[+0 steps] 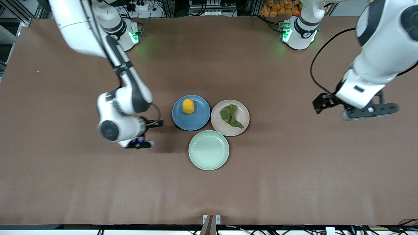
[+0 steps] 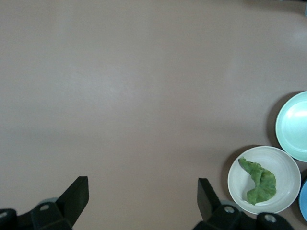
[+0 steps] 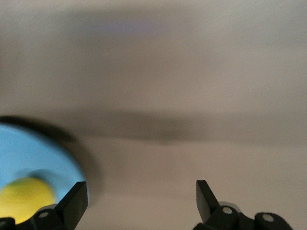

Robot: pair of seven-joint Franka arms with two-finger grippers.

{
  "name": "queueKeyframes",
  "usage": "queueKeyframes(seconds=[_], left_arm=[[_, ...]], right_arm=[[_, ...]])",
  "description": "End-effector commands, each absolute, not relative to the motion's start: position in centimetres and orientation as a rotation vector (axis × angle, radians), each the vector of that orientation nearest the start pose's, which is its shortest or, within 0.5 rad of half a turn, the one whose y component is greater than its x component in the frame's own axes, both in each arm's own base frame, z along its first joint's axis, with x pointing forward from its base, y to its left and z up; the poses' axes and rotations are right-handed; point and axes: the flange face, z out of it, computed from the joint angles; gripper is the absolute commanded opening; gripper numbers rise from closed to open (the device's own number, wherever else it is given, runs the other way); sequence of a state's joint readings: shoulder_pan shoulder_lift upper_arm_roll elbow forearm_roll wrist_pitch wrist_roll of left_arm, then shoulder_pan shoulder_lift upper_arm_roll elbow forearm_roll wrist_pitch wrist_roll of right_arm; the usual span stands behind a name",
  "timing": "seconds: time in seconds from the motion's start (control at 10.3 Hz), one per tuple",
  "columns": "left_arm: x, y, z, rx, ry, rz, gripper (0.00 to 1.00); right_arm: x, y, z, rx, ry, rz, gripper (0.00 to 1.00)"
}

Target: Place lemon and lettuce in plates

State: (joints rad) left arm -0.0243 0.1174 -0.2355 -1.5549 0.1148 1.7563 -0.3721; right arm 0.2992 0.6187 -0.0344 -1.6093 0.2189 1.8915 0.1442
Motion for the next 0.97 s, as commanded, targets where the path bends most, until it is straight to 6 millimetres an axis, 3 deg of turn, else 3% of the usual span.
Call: queueKeyframes(seconds=[0.0,0.19,0.49,0.58,0.87], left_arm=[[57.3,-12.6,60.6,-3.051,-0.134,-0.2,1.0],[56.8,-11.7,61.9,-3.05,-0.161,-0.218,1.0],[55.7,-11.4,64.1,-3.053,-0.115,-0.213,1.0],[55.3,-11.5,64.0,-3.05,-0.109,-0.17,1.0],[54.5,-10.2,64.7,-3.041,-0.027,-0.139,1.0]], right_arm=[[63.5,14.2,26.0,-3.038,-0.069,0.499,1.0],[63.6,10.0,27.5,-3.089,-0.054,0.45,1.0],[58.4,6.8,28.8,-3.085,-0.113,0.188,1.0],[57.5,6.3,31.2,-3.083,-0.148,0.146,1.0],[55.5,3.7,41.0,-3.077,-0.189,0.098,1.0]])
